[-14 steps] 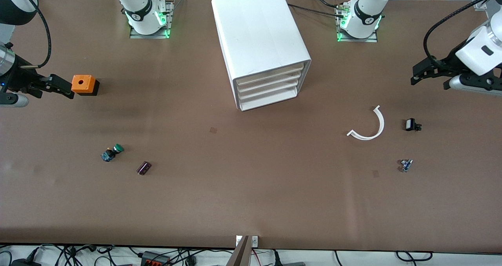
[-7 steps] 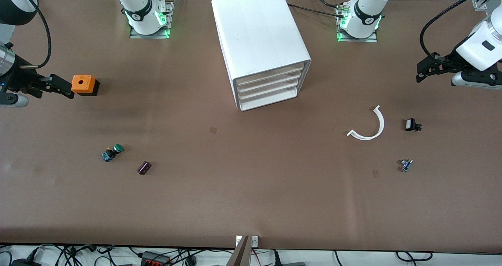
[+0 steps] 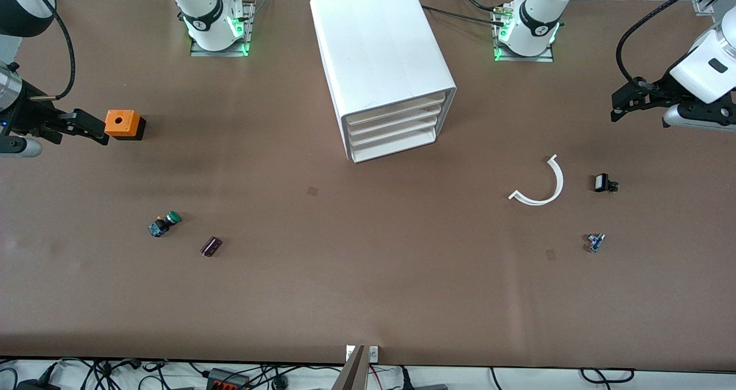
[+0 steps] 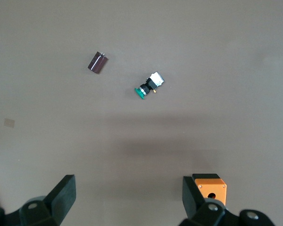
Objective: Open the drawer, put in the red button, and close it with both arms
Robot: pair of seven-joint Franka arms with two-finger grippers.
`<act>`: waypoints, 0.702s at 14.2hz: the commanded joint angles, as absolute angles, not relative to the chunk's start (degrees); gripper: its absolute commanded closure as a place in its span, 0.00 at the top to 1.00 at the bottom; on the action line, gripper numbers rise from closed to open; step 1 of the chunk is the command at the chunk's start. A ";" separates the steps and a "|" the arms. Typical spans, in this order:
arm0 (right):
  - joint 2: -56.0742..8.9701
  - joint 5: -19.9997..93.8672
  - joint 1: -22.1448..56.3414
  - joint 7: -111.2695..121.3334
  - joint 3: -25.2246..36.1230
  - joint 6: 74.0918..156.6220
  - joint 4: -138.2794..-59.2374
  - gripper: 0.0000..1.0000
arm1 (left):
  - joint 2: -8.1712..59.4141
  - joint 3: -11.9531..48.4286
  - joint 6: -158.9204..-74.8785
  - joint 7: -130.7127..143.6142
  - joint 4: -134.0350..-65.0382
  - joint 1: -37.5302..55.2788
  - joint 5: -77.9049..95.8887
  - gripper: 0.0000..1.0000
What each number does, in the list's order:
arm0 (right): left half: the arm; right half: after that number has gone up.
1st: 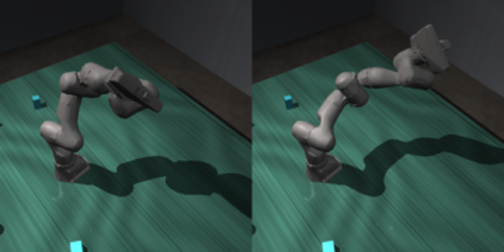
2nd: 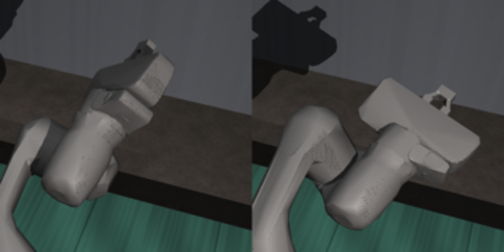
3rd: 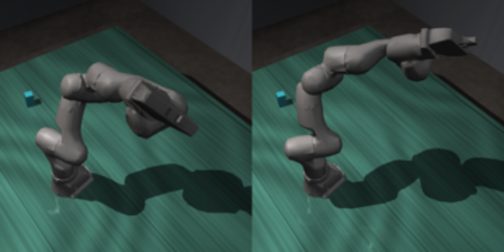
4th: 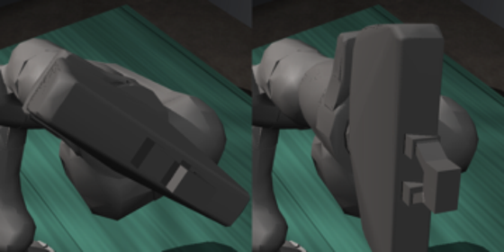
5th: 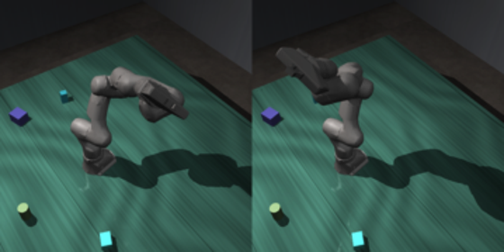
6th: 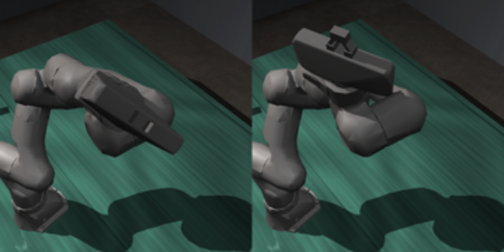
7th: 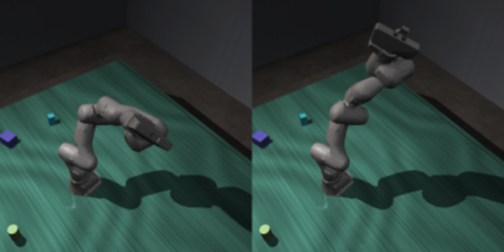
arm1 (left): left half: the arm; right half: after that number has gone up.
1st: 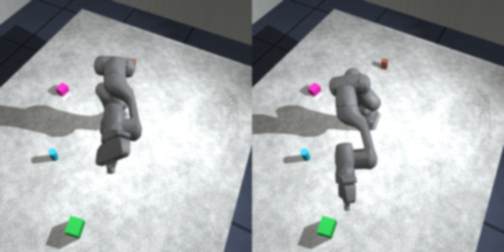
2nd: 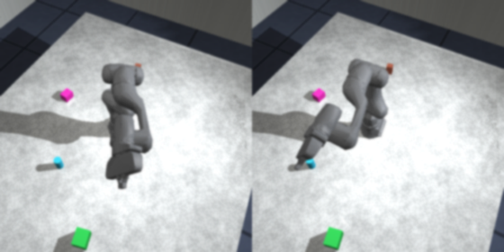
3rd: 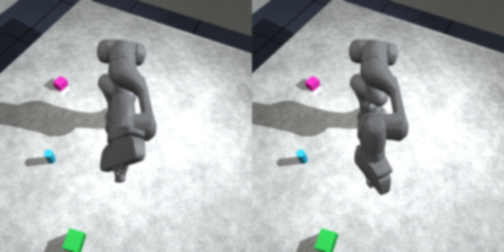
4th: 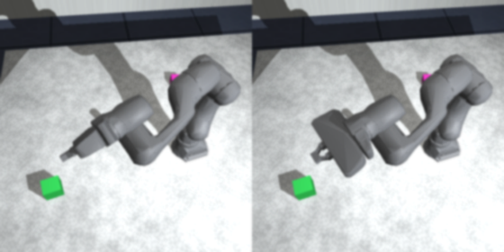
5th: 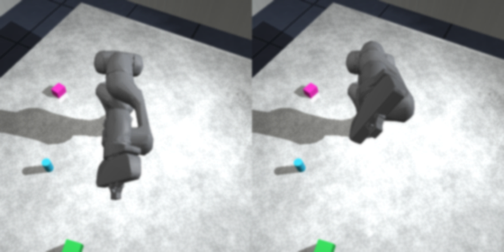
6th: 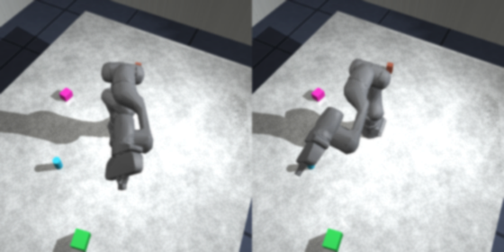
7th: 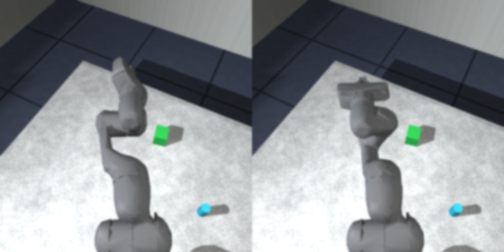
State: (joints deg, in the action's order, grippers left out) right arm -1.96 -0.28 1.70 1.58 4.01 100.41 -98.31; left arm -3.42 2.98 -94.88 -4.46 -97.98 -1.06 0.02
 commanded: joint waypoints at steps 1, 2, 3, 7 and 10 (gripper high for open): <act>-1.58 -0.79 1.49 1.76 3.69 100.63 -98.44 1.00 | -2.29 3.08 -93.43 -4.04 -95.89 -1.05 0.00 1.00; -1.58 -0.79 1.49 1.76 3.69 100.81 -98.44 1.00 | -2.20 3.08 -93.51 -4.13 -95.89 -0.97 0.00 1.00; -1.58 -0.79 1.49 1.76 3.69 100.90 -98.44 1.00 | -2.20 3.08 -93.52 -4.22 -95.89 -0.79 0.00 1.00; -1.58 -0.79 1.49 1.76 3.69 100.90 -98.44 1.00 | -2.20 3.08 -93.52 -4.13 -95.89 -0.79 0.00 1.00; -1.23 -0.88 1.49 1.76 3.78 100.90 -98.35 1.00 | -2.20 3.08 -93.34 -4.04 -95.89 -0.62 0.00 1.00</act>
